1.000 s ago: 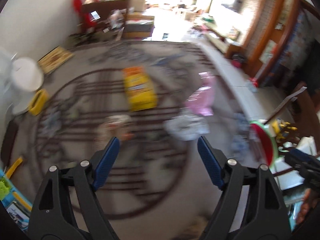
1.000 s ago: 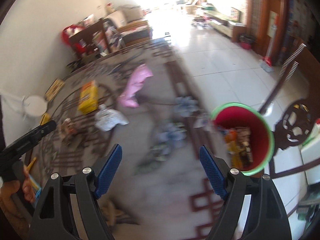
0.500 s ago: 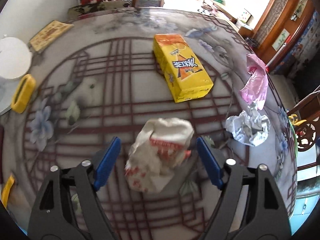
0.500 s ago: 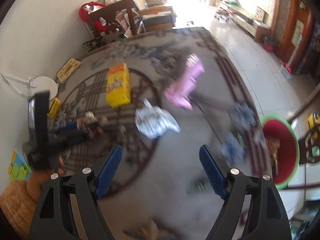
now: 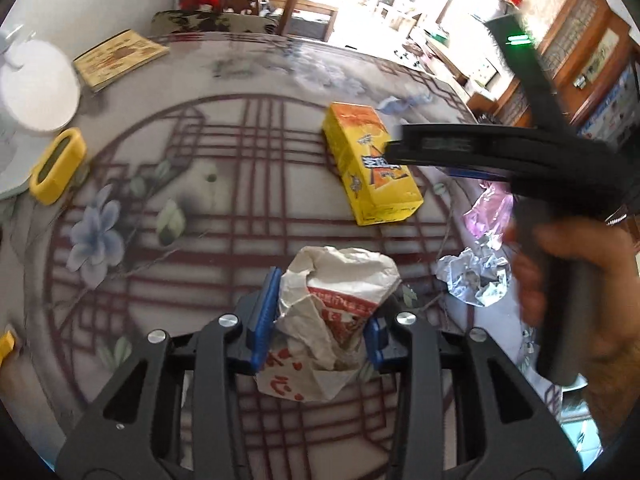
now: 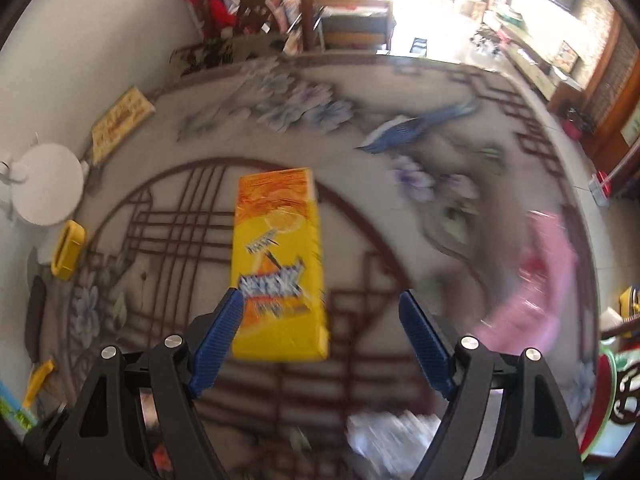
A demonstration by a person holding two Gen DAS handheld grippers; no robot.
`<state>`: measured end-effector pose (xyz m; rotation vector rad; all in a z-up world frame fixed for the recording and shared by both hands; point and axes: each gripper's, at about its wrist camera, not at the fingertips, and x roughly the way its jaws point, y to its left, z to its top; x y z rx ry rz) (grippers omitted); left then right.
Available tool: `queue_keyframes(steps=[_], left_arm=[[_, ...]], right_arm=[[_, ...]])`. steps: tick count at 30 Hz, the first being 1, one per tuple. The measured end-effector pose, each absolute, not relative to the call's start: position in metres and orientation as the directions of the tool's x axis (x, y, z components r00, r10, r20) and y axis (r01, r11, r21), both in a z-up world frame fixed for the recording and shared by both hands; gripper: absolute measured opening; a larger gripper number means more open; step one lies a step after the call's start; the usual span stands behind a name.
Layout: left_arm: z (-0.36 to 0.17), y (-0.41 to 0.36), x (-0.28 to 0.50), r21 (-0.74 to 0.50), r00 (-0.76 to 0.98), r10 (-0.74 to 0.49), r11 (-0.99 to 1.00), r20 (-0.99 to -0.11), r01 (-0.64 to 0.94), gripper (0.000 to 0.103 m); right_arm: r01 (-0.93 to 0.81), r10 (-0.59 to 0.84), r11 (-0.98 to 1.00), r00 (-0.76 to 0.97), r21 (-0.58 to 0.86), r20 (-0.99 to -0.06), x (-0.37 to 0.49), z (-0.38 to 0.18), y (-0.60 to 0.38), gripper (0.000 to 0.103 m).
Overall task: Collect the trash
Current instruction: 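Carry the paper bag and tea carton over the red bin and open both grippers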
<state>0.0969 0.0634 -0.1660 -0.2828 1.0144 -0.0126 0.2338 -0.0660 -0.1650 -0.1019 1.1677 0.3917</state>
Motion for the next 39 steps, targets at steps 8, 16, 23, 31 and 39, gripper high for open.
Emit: queue_keyframes(steps=[8,16,23,31,39], left_arm=[[-0.172,0.079,0.088,-0.244,0.504,-0.115,0.95,-0.856,-0.196,0.037],[-0.143,0.067,0.088,-0.246,0.565,-0.117,0.956,-0.817,-0.158,0.037],[-0.109,0.019,0.081,-0.275,0.604,-0.191,0.96,-0.774,-0.049,0.037],[-0.076,-0.056,0.067,-0.279,0.615,-0.288,0.954,-0.734,0.113,0.038],[-0.055,-0.126,0.059,-0.256,0.607,-0.341,0.94,-0.718,0.225,0.038]], right_arm=[[-0.442,0.194,0.896,0.308,0.04,-0.931,0.236,-0.197,-0.035,0.056],[-0.401,0.271,0.912,0.433,0.085,-0.86,0.176,-0.12,-0.11,0.055],[-0.301,0.231,0.951,0.544,0.069,-0.806,0.095,-0.063,-0.179,0.056],[-0.171,0.184,0.98,0.613,0.099,-0.768,0.029,-0.032,-0.248,0.056],[-0.064,0.141,0.989,0.668,0.133,-0.731,-0.004,-0.016,-0.317,0.056]])
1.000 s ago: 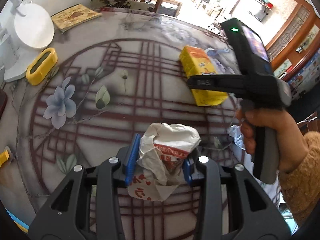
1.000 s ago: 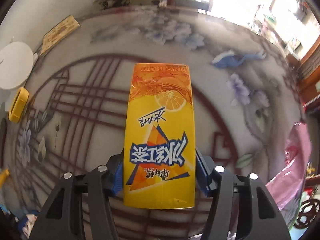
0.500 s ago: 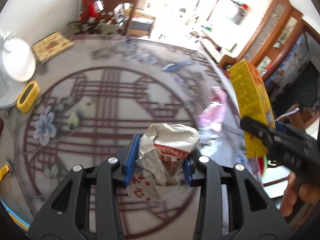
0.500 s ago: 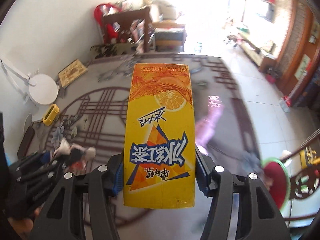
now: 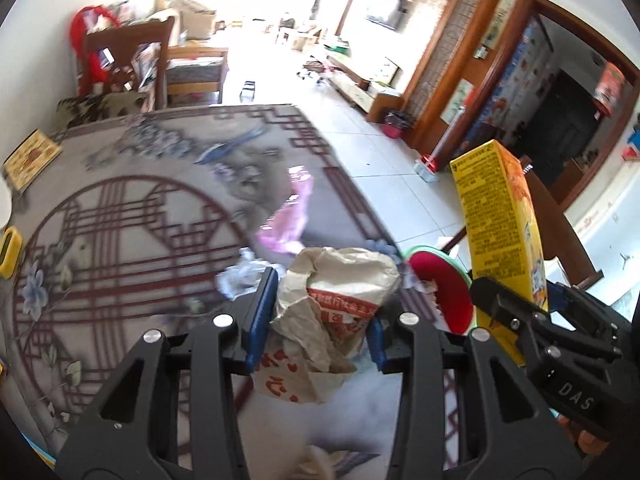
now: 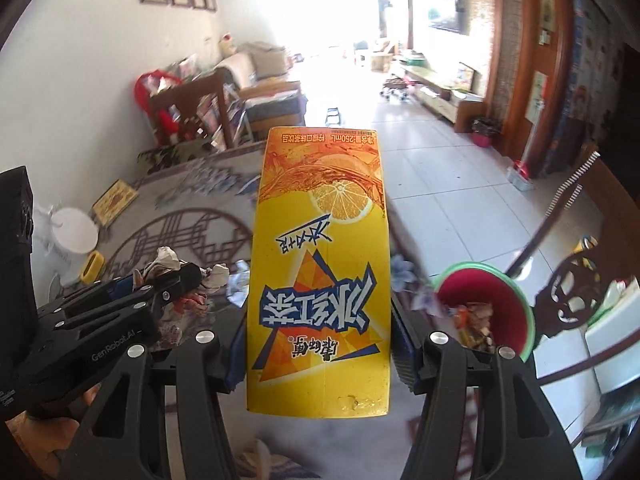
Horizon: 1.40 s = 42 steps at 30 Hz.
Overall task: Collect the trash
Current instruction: 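Carry the paper bag and tea carton over the red bin and open both grippers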
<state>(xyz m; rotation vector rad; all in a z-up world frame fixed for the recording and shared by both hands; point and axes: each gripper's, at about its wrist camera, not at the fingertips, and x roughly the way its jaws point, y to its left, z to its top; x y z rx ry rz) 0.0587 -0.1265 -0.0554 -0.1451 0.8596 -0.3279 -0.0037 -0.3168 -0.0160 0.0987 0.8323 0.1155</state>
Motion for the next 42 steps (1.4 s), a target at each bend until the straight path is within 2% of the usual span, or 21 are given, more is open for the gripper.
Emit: queue_keyframes(steps=[19,33,42], left_arm=[[-0.06,-0.227,0.069,-0.182,0.575,-0.314,0.944,-0.755,0.276,0.039],[-0.07,-0.31,0.11,-0.208,0.542,-0.362,0.922,-0.759,0.325,0.039],[-0.081,-0.359,0.14,-0.221,0.526,-0.399,0.903,-0.751,0.369,0.039]], right_arm=[[0.031,0.133,0.98,0.636,0.197,-0.76,-0.006,-0.039,-0.426,0.056],[0.131,0.074,0.974,0.591,0.186,-0.803,0.019,-0.07,-0.506,0.056],[0.209,0.018,0.966,0.531,0.151,-0.847,0.049,-0.113,-0.557,0.056]])
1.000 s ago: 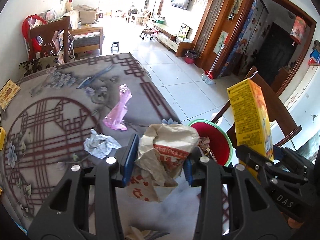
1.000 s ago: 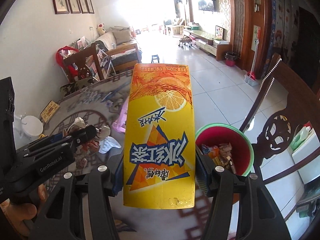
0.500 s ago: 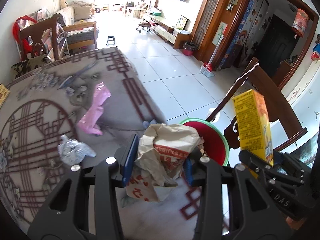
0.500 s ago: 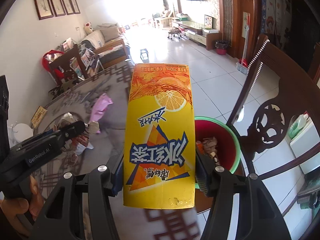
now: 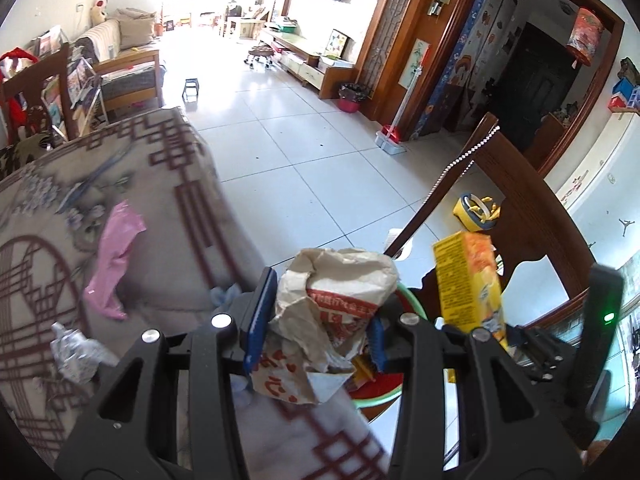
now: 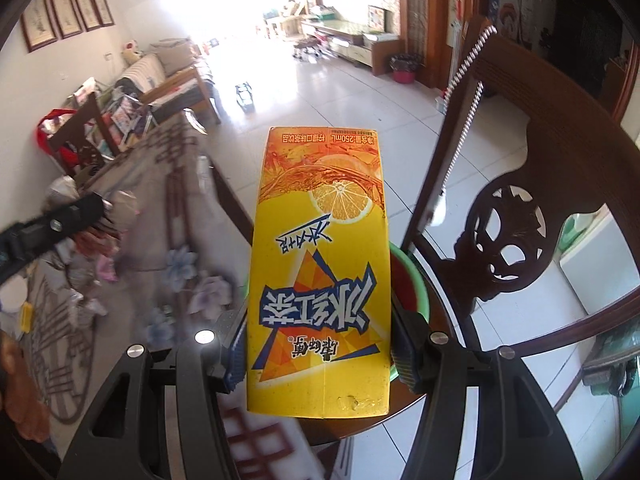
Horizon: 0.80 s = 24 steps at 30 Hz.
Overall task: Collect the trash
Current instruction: 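Carry the paper bag and tea carton over the red bin and open both grippers, then grasp the pink plastic bag with the right gripper while the left reaches the silver foil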
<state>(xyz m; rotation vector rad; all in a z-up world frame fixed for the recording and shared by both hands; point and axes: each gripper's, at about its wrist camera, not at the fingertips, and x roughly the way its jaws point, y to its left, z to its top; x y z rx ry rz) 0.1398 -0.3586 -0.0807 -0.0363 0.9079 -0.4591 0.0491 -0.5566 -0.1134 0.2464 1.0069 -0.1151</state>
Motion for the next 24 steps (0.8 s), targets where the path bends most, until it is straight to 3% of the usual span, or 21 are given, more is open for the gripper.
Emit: queue_keyframes(steps=[3,5,7,16,24], left_arm=[[-0.087,-0.375,0.151,-0.245,0.504,-0.425,0.89,-0.752,0.385,0.044],[-0.09,-0.383,0.155,-0.267,0.502,-0.446,0.882,-0.741,0.389,0.073],[-0.09,-0.391,0.156,-0.286,0.51,-0.466,0.874,-0.723,0.392,0.082],[-0.086,-0.388,0.155,-0.266,0.511,-0.449,0.881,-0.734,0.392,0.082],[-0.064,-0.304,0.137,-0.243,0.6,-0.347,0.937,-0.721,0.25,0.087]], right_arm=[[0.218,0.041,0.961,0.496,0.17,-0.867,0.058,-0.131,-0.57,0.057],[0.233,0.025,0.96,0.48,0.155,-0.877,0.061,-0.138,-0.575,0.061],[0.252,0.02,0.954,0.488,0.163,-0.873,0.06,-0.139,-0.581,0.068],[0.277,0.031,0.94,0.516,0.2,-0.856,0.05,-0.123,-0.588,0.071],[0.215,0.05,0.953,0.579,0.212,-0.814,0.039,-0.085,-0.555,0.074]])
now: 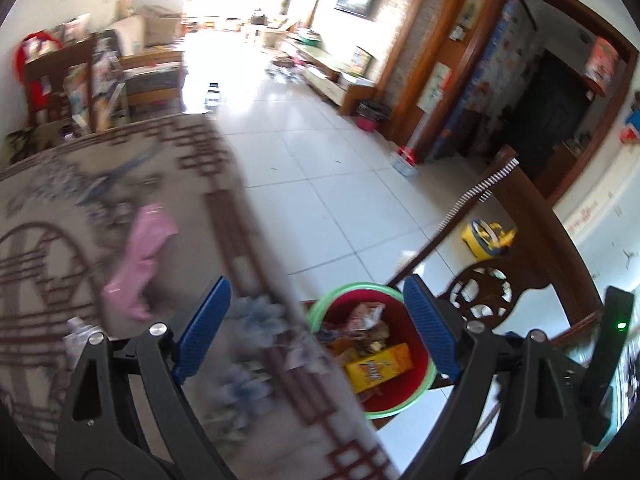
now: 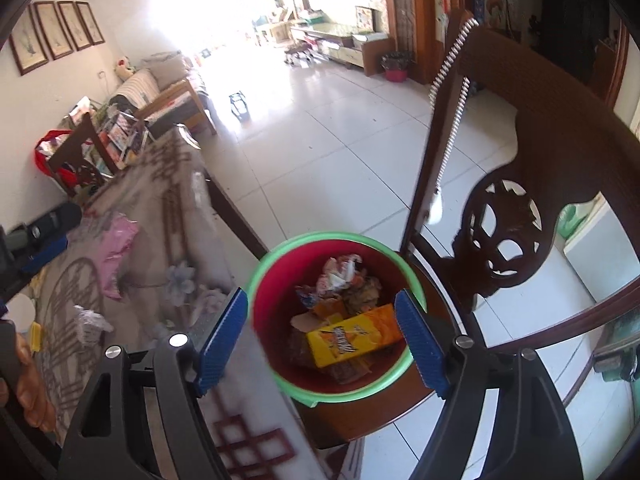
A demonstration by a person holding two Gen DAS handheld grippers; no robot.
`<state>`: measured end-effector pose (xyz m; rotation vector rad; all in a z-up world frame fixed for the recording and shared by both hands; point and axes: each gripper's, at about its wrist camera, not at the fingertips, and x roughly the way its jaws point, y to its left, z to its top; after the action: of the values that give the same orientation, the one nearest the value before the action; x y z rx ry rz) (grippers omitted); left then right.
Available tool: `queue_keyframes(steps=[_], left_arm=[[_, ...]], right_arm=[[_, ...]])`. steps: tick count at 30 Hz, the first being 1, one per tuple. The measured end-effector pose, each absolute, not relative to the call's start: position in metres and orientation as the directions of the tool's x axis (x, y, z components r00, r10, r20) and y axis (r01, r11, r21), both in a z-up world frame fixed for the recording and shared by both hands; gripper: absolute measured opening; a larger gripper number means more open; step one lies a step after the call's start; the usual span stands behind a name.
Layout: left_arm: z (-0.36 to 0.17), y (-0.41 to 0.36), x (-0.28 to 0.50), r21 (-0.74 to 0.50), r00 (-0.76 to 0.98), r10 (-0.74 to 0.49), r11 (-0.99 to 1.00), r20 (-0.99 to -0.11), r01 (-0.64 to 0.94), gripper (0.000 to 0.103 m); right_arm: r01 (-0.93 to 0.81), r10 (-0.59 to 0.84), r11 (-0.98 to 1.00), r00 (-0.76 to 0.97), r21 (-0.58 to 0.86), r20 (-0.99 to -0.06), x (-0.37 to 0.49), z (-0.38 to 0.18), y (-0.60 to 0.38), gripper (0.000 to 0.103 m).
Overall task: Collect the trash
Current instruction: 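Grasp the pink plastic bag with the right gripper while the left reaches the silver foil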
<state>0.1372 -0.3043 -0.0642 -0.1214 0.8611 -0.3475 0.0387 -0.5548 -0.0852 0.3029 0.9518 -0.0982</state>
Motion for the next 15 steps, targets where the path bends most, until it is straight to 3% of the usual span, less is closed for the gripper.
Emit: queue_keyframes(steps=[15], left_arm=[[-0.068,-0.145,0.09,-0.198,0.655,-0.154,0.98,-0.74,0.007,0.09]], right_arm=[[0.042,0.143,0.977,0.6,0.209,-0.787,0.031,-0.063,-0.436,0.079]])
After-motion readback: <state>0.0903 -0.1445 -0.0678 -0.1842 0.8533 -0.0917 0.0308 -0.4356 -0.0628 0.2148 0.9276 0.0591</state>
